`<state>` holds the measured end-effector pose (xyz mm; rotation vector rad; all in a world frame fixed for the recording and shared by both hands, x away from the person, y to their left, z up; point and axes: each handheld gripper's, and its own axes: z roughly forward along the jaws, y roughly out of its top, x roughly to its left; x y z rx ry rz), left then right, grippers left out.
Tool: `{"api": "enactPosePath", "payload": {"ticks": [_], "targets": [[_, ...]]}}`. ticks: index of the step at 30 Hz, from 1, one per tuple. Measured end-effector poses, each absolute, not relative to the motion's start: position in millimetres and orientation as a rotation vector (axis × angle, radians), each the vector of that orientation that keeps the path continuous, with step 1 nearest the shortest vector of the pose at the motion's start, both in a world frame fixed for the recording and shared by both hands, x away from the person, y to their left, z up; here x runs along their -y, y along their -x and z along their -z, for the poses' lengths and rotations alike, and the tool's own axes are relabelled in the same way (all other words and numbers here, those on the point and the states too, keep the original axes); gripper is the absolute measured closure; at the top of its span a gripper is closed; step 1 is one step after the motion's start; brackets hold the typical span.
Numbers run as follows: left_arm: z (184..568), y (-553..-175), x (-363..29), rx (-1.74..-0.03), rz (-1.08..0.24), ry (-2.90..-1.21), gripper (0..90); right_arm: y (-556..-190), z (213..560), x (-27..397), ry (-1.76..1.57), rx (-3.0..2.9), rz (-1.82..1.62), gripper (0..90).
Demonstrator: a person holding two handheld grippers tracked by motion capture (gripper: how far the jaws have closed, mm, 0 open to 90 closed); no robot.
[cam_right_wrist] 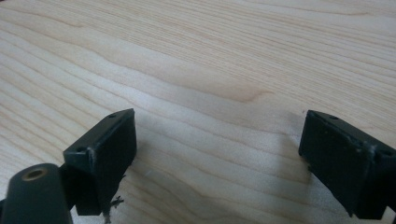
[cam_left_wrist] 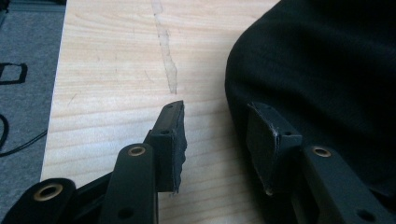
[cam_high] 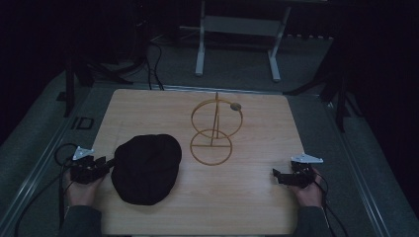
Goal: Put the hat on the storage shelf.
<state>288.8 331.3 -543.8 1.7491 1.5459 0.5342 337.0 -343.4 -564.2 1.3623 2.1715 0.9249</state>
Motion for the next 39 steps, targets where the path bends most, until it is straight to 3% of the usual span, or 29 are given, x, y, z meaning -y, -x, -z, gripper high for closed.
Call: {"api": "enactPosePath", "payload": {"ticks": [5, 39], "targets": [[537.8, -291.6, -331.0, -1.535, -0.524, -1.739, 56.5, -332.7, 564.0, 341.1, -1.355, -2.168, -0.933, 14.9], [482.5, -333.5, -314.9, -1.374, -0.450, -1.989, 58.6, -326.9, 564.1, 338.8, -1.375, -2.150, -0.925, 14.9]]}}
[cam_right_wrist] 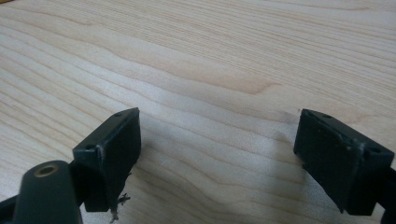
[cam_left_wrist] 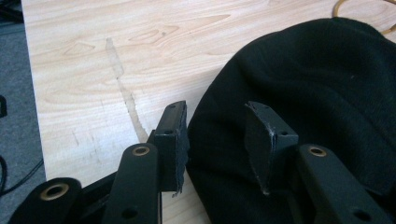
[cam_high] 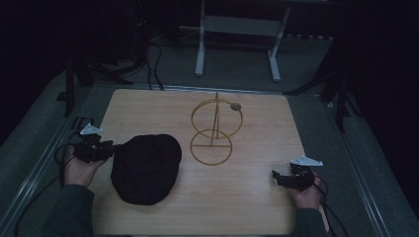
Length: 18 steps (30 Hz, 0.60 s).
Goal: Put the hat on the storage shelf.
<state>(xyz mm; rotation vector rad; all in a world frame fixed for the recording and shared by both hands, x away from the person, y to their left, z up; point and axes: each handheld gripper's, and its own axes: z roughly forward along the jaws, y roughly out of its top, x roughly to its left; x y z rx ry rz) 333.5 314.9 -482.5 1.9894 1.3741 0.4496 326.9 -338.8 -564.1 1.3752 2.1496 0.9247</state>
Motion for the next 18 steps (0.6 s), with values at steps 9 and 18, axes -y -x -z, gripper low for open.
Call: {"api": "enactPosePath", "payload": {"ticks": [9, 18], "targets": [[469.6, -348.7, -298.6, -1.316, -0.430, -2.056, 56.7, -326.9, 564.1, 338.8, -1.375, -2.150, -0.924, 14.9], [463.3, -366.4, -284.4, -1.264, -0.402, -2.123, 50.3, -326.9, 564.1, 338.8, -1.375, -2.150, -0.924, 14.9]]}}
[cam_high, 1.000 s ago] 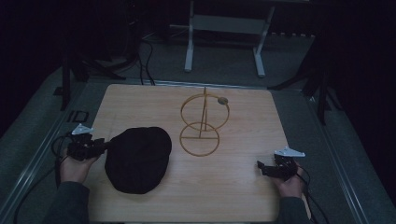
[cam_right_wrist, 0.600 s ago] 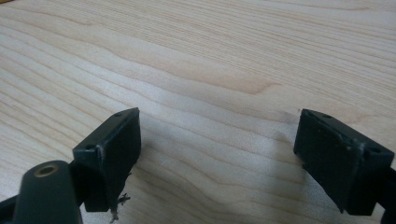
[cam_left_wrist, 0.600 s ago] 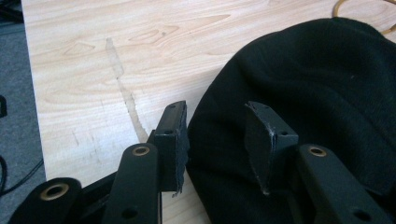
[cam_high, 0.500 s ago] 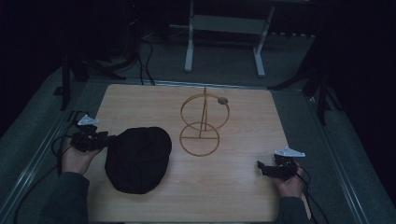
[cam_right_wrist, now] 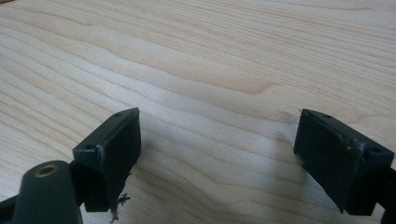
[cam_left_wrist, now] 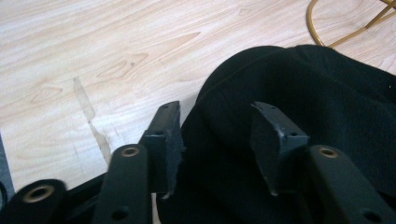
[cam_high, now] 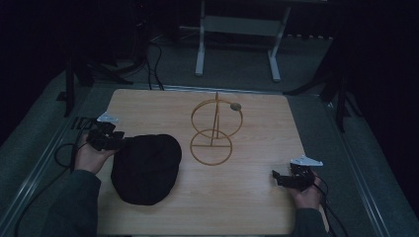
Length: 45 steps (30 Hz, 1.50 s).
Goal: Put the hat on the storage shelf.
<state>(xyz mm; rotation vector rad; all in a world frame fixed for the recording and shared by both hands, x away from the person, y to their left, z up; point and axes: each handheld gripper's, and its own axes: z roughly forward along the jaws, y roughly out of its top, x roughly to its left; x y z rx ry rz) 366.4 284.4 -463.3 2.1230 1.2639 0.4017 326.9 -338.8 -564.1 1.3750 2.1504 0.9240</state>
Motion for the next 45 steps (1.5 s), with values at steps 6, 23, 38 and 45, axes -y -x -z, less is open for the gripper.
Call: {"api": "enactPosePath", "payload": {"ticks": [6, 23, 38, 45], "targets": [[462.9, -378.9, -278.2, -1.236, -0.365, -2.171, 43.9, -326.9, 564.1, 338.8, -1.375, -2.150, -0.925, 14.9], [492.1, -414.9, -264.5, -1.217, -0.204, -2.335, 44.0, -327.0, 564.1, 338.8, -1.374, -2.150, -0.925, 14.9], [503.4, -423.7, -249.5, -1.214, -0.216, -2.499, 66.6, -326.9, 564.1, 338.8, -1.375, -2.150, -0.925, 14.9], [495.2, -424.8, -246.4, -1.214, -0.189, -2.558, 76.0, -327.0, 564.1, 338.8, -1.374, -2.150, -0.925, 14.9]]}}
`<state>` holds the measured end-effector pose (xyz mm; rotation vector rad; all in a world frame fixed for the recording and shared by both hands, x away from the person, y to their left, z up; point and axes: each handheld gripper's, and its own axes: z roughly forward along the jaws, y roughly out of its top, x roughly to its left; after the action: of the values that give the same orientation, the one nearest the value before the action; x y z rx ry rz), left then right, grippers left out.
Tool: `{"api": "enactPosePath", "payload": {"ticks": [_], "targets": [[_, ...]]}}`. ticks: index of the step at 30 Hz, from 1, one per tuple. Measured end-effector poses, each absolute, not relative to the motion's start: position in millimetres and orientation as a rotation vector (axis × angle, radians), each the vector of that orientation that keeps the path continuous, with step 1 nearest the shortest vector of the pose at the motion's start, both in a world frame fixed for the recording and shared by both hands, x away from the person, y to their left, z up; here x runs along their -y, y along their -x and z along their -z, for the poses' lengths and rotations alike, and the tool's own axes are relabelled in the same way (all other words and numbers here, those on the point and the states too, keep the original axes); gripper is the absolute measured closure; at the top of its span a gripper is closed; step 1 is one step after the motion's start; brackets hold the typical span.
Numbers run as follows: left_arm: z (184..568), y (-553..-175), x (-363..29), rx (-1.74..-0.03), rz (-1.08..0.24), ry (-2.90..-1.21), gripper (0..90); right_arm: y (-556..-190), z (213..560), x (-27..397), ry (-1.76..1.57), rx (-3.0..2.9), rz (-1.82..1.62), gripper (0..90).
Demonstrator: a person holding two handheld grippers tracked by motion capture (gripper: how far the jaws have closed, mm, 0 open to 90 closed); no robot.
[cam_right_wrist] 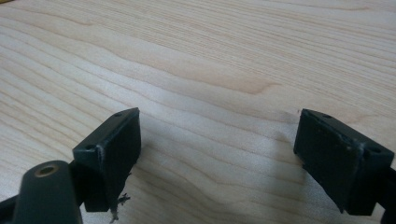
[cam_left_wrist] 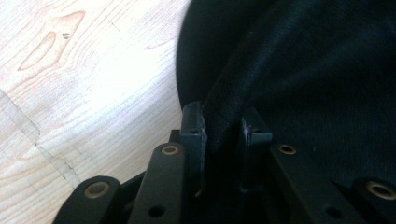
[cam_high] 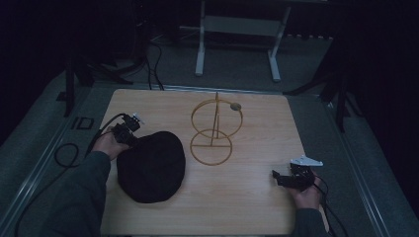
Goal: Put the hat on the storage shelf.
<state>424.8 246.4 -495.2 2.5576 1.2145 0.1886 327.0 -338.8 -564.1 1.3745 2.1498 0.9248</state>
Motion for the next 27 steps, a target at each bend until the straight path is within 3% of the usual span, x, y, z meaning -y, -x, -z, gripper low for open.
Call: {"api": "enactPosePath", "payload": {"ticks": [6, 27], "targets": [[488.7, -424.6, -252.5, -1.225, -0.147, -2.533, 76.3, -327.0, 564.1, 338.8, -1.375, -2.150, -0.925, 14.9], [432.6, -423.4, -260.6, -1.244, -0.182, -2.484, 76.0, -326.9, 564.1, 338.8, -1.375, -2.150, -0.925, 14.9]]}}
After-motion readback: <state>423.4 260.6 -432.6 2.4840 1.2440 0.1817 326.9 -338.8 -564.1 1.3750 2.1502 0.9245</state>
